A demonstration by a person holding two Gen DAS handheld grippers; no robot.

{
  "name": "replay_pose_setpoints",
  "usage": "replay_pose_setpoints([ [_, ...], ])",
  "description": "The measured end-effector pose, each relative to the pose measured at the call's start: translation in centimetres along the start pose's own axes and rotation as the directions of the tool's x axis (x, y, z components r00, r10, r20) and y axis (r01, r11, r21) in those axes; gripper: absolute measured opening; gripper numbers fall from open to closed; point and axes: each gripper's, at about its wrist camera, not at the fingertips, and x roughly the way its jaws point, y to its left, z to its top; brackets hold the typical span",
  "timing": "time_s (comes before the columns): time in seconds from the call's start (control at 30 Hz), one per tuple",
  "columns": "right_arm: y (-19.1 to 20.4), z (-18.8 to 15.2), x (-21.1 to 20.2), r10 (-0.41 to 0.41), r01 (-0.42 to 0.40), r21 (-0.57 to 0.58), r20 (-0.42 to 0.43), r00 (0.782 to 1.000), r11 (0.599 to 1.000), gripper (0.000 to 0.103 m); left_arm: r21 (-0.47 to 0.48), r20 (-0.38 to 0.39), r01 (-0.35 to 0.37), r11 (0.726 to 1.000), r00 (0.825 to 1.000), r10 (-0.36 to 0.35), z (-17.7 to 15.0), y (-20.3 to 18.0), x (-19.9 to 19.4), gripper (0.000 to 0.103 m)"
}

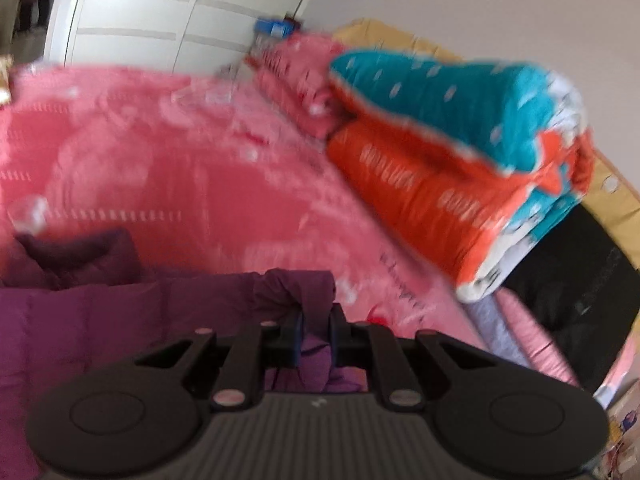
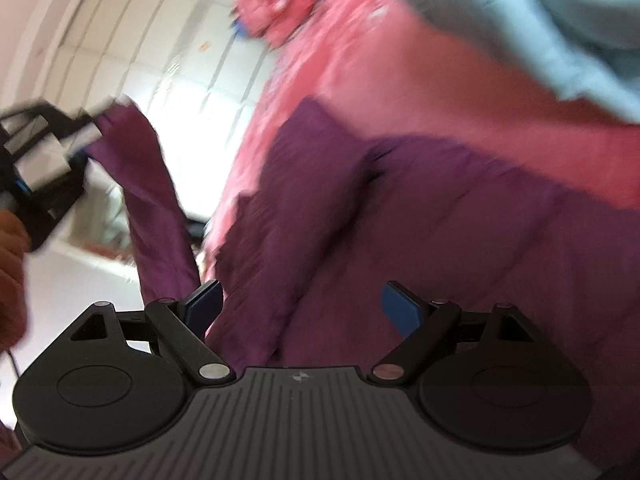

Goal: Fold large clothes

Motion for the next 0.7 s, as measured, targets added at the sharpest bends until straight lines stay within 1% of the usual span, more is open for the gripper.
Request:
replay_pose_setpoints([
  [0.1,-0.4,0.3,-0.5,-0.031,0.03,0.018,0.048,0.998,0.999,0.103,-0.051,-0.05,-0.011,0.999,0.999,0.008,-1.5,2.2,3.3,0.01],
  [0.17,0.0,0.0,-0.7,-0.041,0.041,-0.003,0.071,0.997,0.999,0.103,-0.086,-0.067,-0.023,0.996,0.998,0.017,-2.4,3.8,4.4,0.014],
  [0.23,0.2,-0.2,-0.7,-0.044,0.046,-0.021,0.081,0.996,0.999,0.103,-0.092,-0.069,-0.037,0.995,0.997,0.031,-3.0,4.7,4.2,0.025],
  [0.3,0.2,-0.3,-0.5,-0.047,0.049,-0.029,0.079,0.996,0.998,0.103,-0.082,-0.058,-0.017,0.996,0.998,0.012,-3.1,5.2,2.9,0.028],
  [0.33,0.2,-0.4,-0.4,-0.049,0.051,-0.03,0.073,0.996,0.998,0.103,-0.058,-0.05,-0.008,0.998,0.999,0.005,-3.0,5.3,2.0,0.033],
  [0.37,0.1,-0.2,-0.4,-0.05,0.052,-0.031,0.067,0.996,0.998,0.103,-0.014,-0.028,-0.013,1.0,1.0,0.013,-3.1,5.6,0.1,0.036],
  [0.4,-0.2,0.1,-0.5,-0.051,0.053,-0.032,0.063,0.997,0.998,0.103,0.021,-0.002,-0.028,0.999,1.0,0.028,-3.2,6.0,-1.3,0.043],
  [0.43,-0.2,0.0,-0.5,-0.05,0.052,-0.034,0.061,0.997,0.998,0.103,0.044,0.021,-0.043,0.998,0.999,0.042,-3.3,6.6,-2.3,0.046],
  [0.47,-0.2,0.1,-0.4,-0.049,0.051,-0.038,0.058,0.997,0.998,0.103,0.057,0.049,-0.071,0.996,0.996,0.069,-3.9,7.8,-4.4,0.047],
  [0.5,-0.2,0.1,-0.4,-0.047,0.05,-0.042,0.055,0.997,0.998,0.103,0.058,0.067,-0.11,0.992,0.992,0.106,-4.2,9.1,-5.4,0.047],
  [0.53,-0.1,0.1,-0.2,-0.047,0.049,-0.045,0.051,0.998,0.998,0.103,0.056,0.086,-0.148,0.987,0.986,0.143,-4.7,10.4,-6.6,0.047],
  [0.57,0.1,0.2,0.0,-0.046,0.048,-0.049,0.044,0.998,0.998,0.103,0.042,0.117,-0.203,0.978,0.973,0.197,-5.6,12.4,-8.5,0.047],
  [0.6,0.1,0.3,0.1,-0.044,0.047,-0.054,0.038,0.998,0.997,0.103,0.022,0.147,-0.256,0.966,0.957,0.25,-6.4,14.3,-10.0,0.046],
  [0.63,0.2,0.2,0.2,-0.043,0.045,-0.063,0.035,0.998,0.997,0.103,0.01,0.178,-0.309,0.951,0.936,0.302,-7.2,15.9,-11.2,0.045],
  [0.67,0.4,0.1,0.3,-0.046,0.048,-0.077,0.03,0.999,0.996,0.103,0.004,0.206,-0.366,0.931,0.911,0.357,-8.1,17.6,-12.5,0.045],
  [0.7,0.6,-0.1,0.4,-0.048,0.05,-0.091,0.025,0.999,0.995,0.103,-0.007,0.221,-0.401,0.916,0.893,0.392,-8.8,19.1,-13.3,0.045],
])
